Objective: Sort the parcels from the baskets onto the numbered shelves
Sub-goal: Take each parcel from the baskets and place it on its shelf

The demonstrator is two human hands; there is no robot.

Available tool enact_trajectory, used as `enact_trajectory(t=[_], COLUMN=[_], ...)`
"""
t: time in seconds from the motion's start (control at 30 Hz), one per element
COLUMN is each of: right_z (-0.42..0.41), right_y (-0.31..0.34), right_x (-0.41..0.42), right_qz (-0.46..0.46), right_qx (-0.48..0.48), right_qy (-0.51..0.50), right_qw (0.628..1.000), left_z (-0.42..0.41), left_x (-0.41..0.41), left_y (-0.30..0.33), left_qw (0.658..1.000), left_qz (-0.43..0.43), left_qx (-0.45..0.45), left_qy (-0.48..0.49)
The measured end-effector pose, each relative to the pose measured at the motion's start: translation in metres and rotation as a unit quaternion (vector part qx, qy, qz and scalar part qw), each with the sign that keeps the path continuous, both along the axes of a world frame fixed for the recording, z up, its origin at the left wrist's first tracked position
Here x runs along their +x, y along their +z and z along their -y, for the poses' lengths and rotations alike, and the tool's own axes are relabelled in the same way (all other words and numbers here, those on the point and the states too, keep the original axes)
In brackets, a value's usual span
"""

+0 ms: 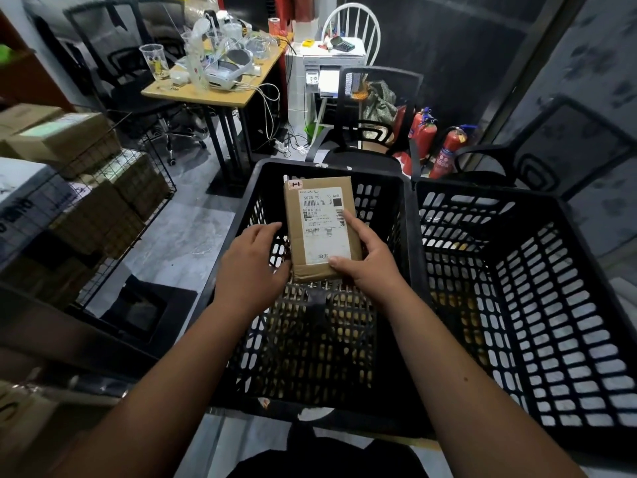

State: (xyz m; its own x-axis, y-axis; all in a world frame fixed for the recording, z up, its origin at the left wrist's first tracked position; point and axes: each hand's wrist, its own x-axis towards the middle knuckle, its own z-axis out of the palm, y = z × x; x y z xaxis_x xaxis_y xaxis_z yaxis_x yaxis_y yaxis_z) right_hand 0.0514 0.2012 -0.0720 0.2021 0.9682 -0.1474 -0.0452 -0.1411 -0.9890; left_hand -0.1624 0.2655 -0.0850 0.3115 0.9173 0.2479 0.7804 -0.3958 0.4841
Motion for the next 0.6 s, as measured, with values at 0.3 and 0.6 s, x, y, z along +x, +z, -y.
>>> enact_trajectory(t=[0.3, 0.6], right_z=[0.007, 0.020], right_y=[0.014, 0.032], right_x=[0.001, 0.004], right_qz=[0.006, 0.025], right_qx=[0.019, 0.058], right_qy=[0.030, 0.132], right_qw=[0.999, 0.989], left_z=[0.020, 0.074], left_x=[0.003, 0.001], left_y=[0.029, 0.065], left_qw=[0.995, 0.981], left_qz=[-0.085, -0.110], left_qx=[0.029, 0.026], left_qy=[0.042, 0.160])
